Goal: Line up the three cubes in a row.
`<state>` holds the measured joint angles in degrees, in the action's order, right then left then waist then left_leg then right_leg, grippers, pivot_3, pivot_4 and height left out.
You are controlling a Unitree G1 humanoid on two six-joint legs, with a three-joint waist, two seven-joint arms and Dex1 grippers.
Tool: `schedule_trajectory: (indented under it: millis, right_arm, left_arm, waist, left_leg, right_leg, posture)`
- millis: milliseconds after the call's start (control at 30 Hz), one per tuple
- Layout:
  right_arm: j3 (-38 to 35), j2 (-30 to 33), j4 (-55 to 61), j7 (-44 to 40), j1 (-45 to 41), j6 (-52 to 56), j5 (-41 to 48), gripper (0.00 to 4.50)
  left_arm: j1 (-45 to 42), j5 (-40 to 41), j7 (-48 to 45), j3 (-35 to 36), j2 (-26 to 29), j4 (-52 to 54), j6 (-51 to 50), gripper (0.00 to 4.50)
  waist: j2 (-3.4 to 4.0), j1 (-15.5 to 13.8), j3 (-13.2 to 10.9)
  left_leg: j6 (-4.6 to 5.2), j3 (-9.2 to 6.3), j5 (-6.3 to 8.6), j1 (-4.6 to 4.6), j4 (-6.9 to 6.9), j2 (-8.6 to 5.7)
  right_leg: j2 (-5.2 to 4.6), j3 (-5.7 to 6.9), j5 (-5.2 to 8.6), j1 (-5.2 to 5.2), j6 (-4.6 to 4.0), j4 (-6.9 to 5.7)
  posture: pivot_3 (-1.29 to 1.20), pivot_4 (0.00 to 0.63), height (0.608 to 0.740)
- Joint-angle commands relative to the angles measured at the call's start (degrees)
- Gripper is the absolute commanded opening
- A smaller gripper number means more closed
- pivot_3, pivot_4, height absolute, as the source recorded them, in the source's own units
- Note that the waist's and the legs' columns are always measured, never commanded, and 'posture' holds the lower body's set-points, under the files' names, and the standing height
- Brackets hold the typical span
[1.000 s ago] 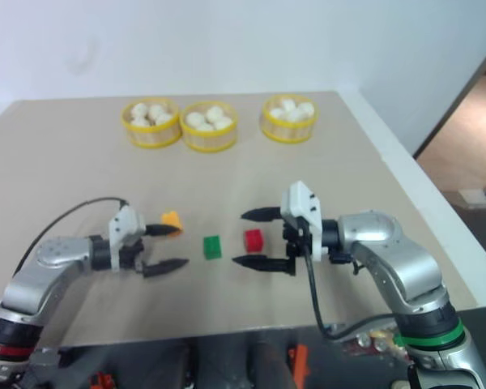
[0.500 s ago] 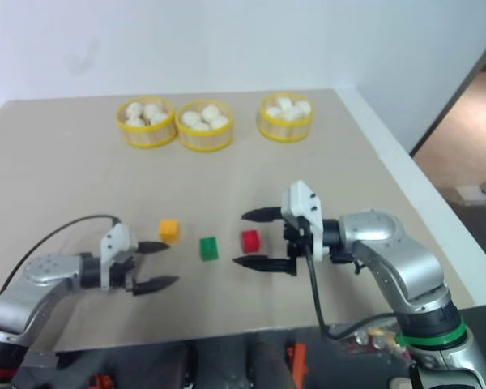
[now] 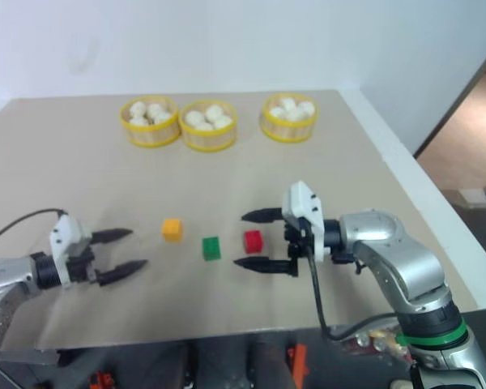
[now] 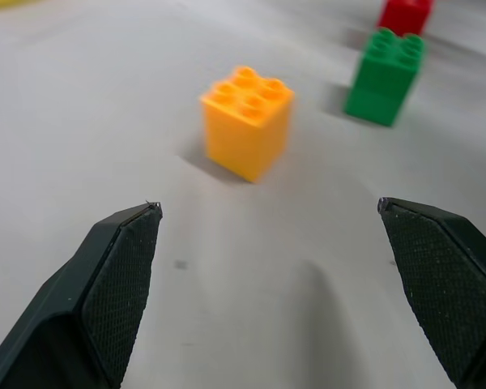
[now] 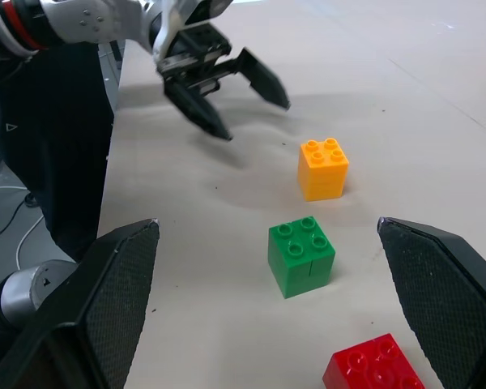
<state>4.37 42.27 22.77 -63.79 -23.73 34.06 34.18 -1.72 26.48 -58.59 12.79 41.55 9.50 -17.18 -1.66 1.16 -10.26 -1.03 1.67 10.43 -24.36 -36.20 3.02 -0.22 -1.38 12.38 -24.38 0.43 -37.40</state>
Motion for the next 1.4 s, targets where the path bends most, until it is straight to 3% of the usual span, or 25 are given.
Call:
schedule_trajectory:
  millis: [33,467,1067,1100,1300,1367,1400]
  right_arm:
    - [-0.6,0.4,0.4,-0.6,-1.5,-1.0,0.1,4.50]
    - [-0.7,1.0,0.3,-0.4,-2.5,-0.4,-0.4,4.50]
    - [-2.6,2.8,3.2,1.6,-1.6,2.8,1.9,4.50]
    - [-2.6,2.9,3.3,1.7,-1.4,2.9,2.0,4.50]
    - [-3.0,3.3,3.7,2.0,-0.1,2.5,2.0,4.50]
    - [-3.1,3.4,3.8,2.1,0.2,2.4,2.0,4.50]
    - [-3.1,3.5,3.8,2.1,0.3,2.4,2.0,4.50]
  left_arm:
    - [-3.5,-0.4,-2.2,-0.6,0.4,-3.5,3.1,4.45]
    - [-19.2,-5.9,-12.6,-10.9,-0.9,-22.0,10.1,4.45]
    - [-32.2,-12.5,-19.5,-17.6,-7.6,-41.5,21.2,4.45]
    - [-32.4,-12.6,-20.0,-17.6,-7.8,-42.1,21.5,3.92]
    - [-33.5,-13.0,-21.9,-17.5,-8.8,-44.8,23.6,1.88]
    - [-33.8,-13.1,-22.3,-17.5,-8.9,-45.6,24.3,1.30]
    - [-34.1,-13.1,-22.5,-17.4,-8.9,-45.8,24.5,1.31]
  waist:
    - [0.00,0.0,0.0]
    - [-0.01,0.0,0.0]
    - [-0.02,0.0,0.0]
    - [-0.02,0.1,0.0]
    - [-0.02,0.0,0.0]
    - [-0.02,0.0,0.0]
    - [-0.02,0.1,0.0]
  left_leg:
    - [0.00,0.00,0.00,0.00,0.00,0.00]
    - [0.01,-0.02,0.00,-0.10,0.00,0.00]
    - [0.01,-0.06,-0.01,-0.18,-0.12,-0.03]
    - [0.01,-0.06,-0.01,-0.18,-0.12,-0.03]
    - [0.01,-0.07,-0.01,-0.19,-0.13,-0.03]
    - [0.01,-0.07,-0.01,-0.19,-0.13,-0.03]
    - [0.01,-0.07,-0.01,-0.19,-0.14,-0.03]
  right_leg:
    - [0.01,0.00,0.00,-0.01,0.00,0.00]
    - [0.08,0.01,-0.02,-0.05,0.08,0.00]
    - [0.12,0.00,-0.16,-0.04,0.31,-0.01]
    - [0.12,-0.01,-0.17,-0.04,0.32,-0.01]
    - [0.13,0.00,-0.19,-0.04,0.37,-0.01]
    - [0.13,0.00,-0.20,-0.03,0.38,-0.01]
    - [0.13,-0.01,-0.21,-0.03,0.39,-0.01]
  posture:
    - [0.00,0.150,0.740]
    - [0.00,0.150,0.740]
    - [0.00,0.150,0.740]
    - [0.00,0.150,0.740]
    - [0.00,0.150,0.740]
    - [0.00,0.150,0.740]
    - [0.00,0.150,0.740]
